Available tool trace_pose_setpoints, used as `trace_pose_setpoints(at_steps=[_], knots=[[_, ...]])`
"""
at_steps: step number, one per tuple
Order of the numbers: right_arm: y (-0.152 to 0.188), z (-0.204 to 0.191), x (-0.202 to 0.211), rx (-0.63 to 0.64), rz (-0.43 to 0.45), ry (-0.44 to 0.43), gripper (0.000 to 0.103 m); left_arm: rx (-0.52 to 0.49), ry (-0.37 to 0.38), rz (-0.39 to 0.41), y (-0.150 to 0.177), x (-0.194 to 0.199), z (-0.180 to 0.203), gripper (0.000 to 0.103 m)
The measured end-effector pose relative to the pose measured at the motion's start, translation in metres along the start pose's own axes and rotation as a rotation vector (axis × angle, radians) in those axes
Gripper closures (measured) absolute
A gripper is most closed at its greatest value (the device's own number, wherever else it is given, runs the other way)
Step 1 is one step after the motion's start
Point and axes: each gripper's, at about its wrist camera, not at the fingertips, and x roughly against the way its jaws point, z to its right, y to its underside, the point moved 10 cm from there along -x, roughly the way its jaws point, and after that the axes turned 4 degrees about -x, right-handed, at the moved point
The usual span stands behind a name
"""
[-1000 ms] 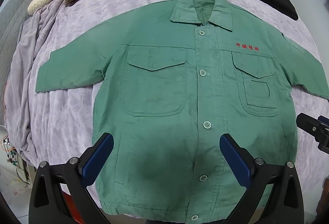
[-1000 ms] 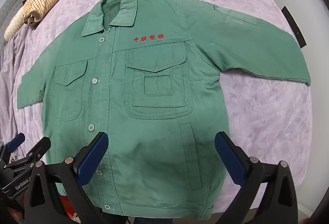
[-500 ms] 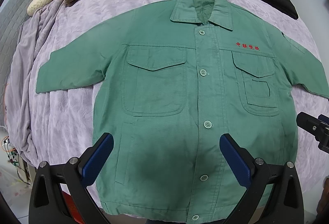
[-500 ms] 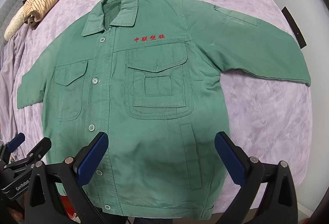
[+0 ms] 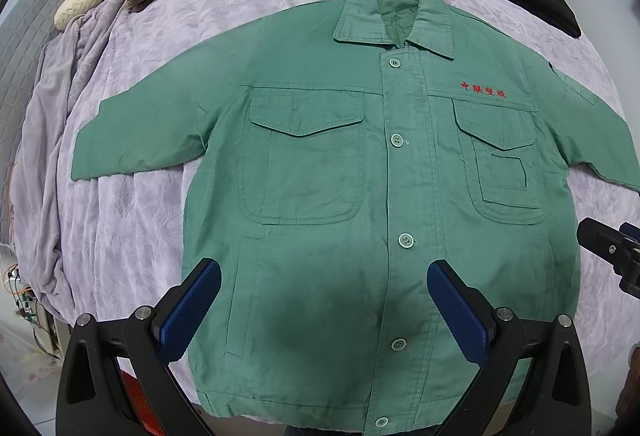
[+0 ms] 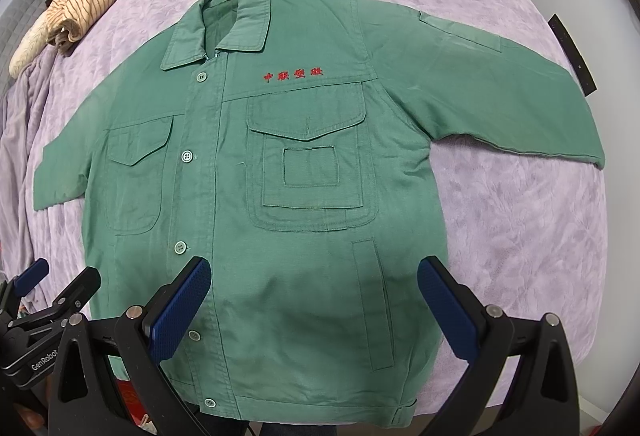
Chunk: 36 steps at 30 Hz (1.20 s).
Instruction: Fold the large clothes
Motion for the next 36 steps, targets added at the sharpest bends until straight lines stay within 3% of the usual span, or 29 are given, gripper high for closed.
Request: trace_pose_setpoints(at_steps=[36], knots=[[0.0014, -0.0014, 0.0016, 0.002, 0.004, -0.002, 0.000, -0.001, 0.000, 0.000, 0.0056, 0.0022, 0.0012, 0.000]])
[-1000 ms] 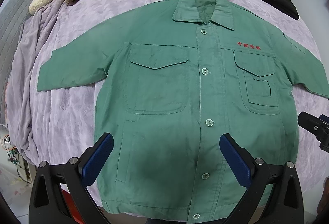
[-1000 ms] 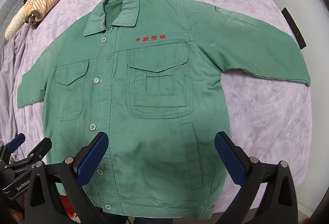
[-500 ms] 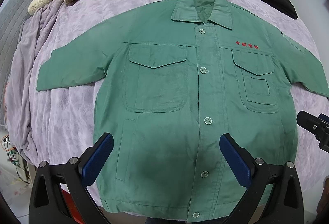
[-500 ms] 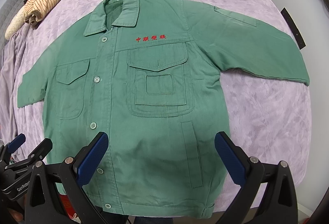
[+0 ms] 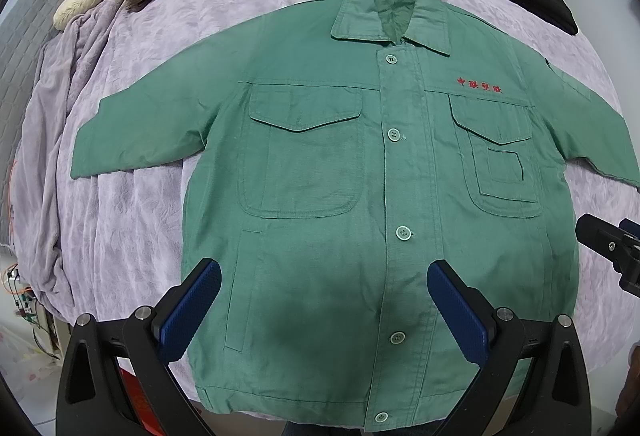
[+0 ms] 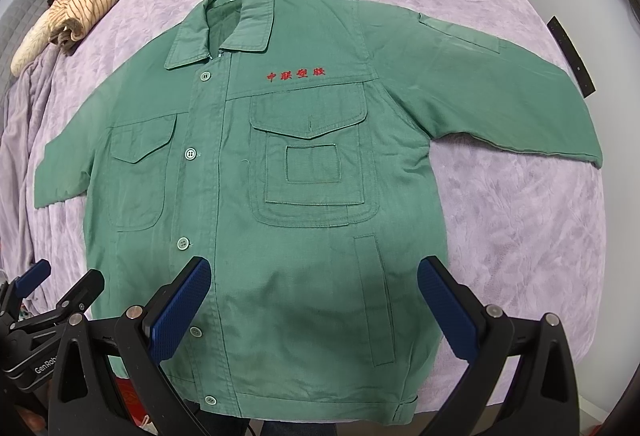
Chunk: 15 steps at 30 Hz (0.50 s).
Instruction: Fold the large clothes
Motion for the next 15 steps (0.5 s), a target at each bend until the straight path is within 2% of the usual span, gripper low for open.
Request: trace_pose_setpoints(at_steps=[15], knots=[[0.0004, 0.0000, -0.0003, 0.000, 0.001, 0.001, 0.000, 0.001, 0.003, -0.006, 0.0012, -0.0008, 0.0021, 0.000]])
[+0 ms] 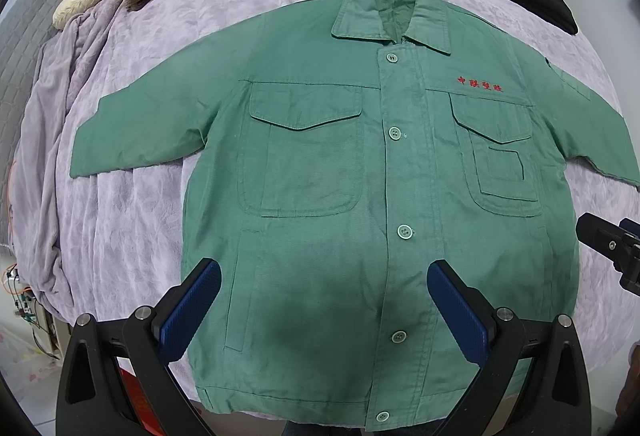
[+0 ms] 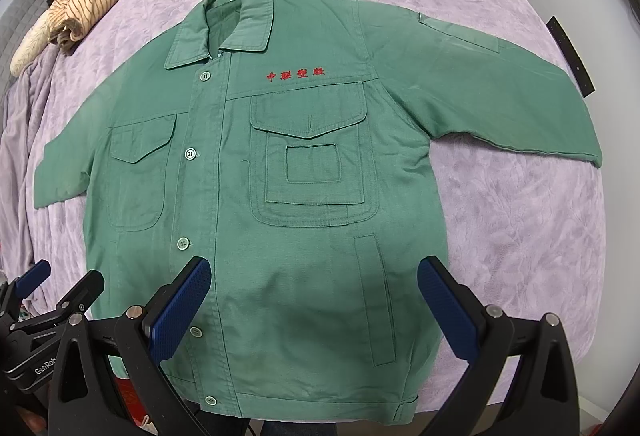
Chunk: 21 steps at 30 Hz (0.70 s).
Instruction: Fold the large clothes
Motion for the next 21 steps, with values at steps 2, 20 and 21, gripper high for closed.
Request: trace_pose_setpoints(at_steps=[2, 20, 21], knots=[[0.000, -0.001, 0.001, -0.001, -0.001, 0.001, 0.000, -0.001, 0.002, -0.003, 0.001, -0.001, 0.001, 0.000], [0.006, -0.010, -0.007, 0.017, -0.005, 0.021, 0.000, 0.015, 0.025, -0.010, 0.001, -0.007, -0.012, 0.000], [0.006, -0.011, -0.008, 0.018, -0.006, 0.025, 0.000, 0.017, 0.031, -0.008, 0.000, -0.008, -0.013, 0.000]])
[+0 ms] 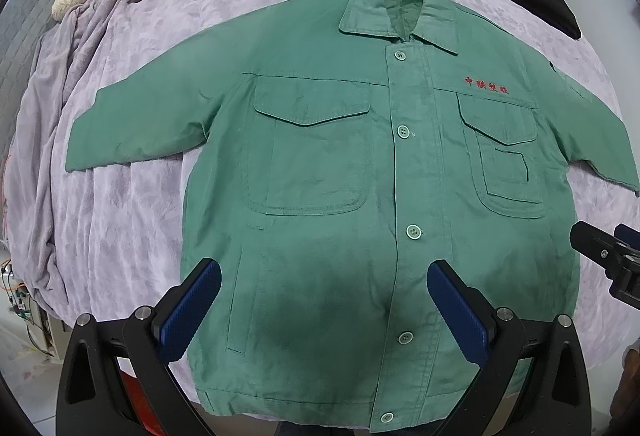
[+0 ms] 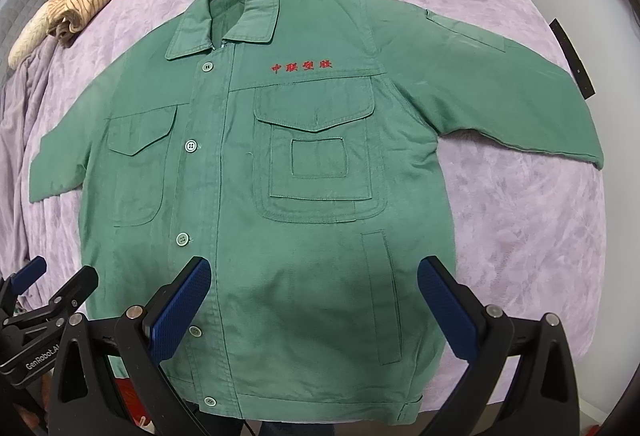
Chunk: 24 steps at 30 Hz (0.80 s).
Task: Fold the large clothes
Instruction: 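Grasp the green jacket's sleeve cuff with the left gripper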
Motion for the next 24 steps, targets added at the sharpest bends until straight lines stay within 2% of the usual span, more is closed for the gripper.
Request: trace_pose_setpoints(at_steps=[7, 11, 12, 16, 24], knots=[[-0.003, -0.009, -0.005, -0.016, 0.007, 0.012, 0.000, -0.001, 0.056, -0.010, -0.006, -0.013, -0.013, 0.000], [-0.003, -0.031, -0.014, -0.059, -0.018, -0.087, 0.000, 0.042, 0.143, -0.024, -0.010, -0.027, -0.039, 0.000], [-0.003, -0.038, -0.016, -0.059, -0.022, -0.090, 0.000, 0.059, 0.151, -0.026, -0.012, -0.032, -0.049, 0.000], [-0.004, -0.079, -0.022, -0.016, -0.013, -0.100, 0.000, 0.165, 0.148, -0.018, -0.023, -0.057, -0.118, 0.000], [0.008, -0.161, -0.058, 0.060, -0.076, -0.108, 0.000, 0.510, 0.120, 0.043, -0.039, -0.133, -0.306, 0.000]])
